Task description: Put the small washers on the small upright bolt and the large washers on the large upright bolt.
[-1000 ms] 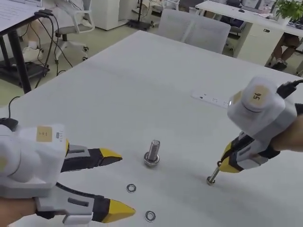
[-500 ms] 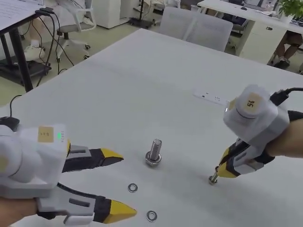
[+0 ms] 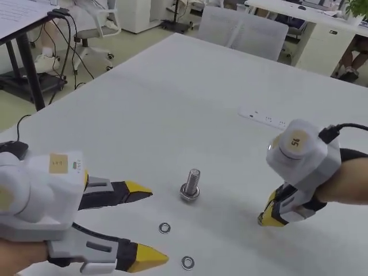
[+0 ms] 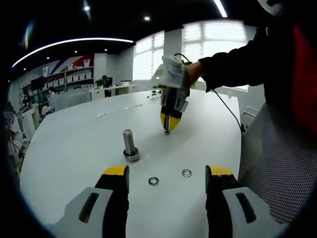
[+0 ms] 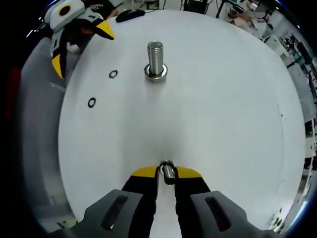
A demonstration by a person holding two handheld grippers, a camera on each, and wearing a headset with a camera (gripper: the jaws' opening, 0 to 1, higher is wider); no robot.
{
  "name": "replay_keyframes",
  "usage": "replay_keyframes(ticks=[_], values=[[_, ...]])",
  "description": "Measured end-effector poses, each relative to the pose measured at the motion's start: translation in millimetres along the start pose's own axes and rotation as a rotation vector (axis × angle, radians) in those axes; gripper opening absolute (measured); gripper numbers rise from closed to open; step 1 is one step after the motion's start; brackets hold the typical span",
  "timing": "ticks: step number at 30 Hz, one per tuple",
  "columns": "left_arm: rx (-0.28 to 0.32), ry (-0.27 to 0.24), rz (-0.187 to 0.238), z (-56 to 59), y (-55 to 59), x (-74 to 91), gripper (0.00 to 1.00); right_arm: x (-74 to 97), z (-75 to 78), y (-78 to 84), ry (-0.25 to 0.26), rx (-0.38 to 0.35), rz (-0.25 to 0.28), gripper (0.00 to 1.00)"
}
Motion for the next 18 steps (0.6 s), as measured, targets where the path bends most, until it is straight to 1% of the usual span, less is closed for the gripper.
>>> replay_keyframes(ticks=[8,18], values=[[0.000,-0.003,0.000,-0.1,0.6,1.0,0.61,-2.8,-0.8,1.9,-0.003,-0.003,0.005,0.14],[-0.003,-0.001,0.001,-0.4,0.3,1.1,0.61,0.6,1.9,5.5,0.008,-0.019,0.006,0.18]])
Point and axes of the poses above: the centre of the closed fingertips' face, and the gripper's own axes: x roughly backward along the fingers, z roughly to its right, y roughly out of its underside, the point moved 8 cm from there along x, roughly backward along the fingers, and after that the axes turned 14 degrees about y, right-handed, at the moved point
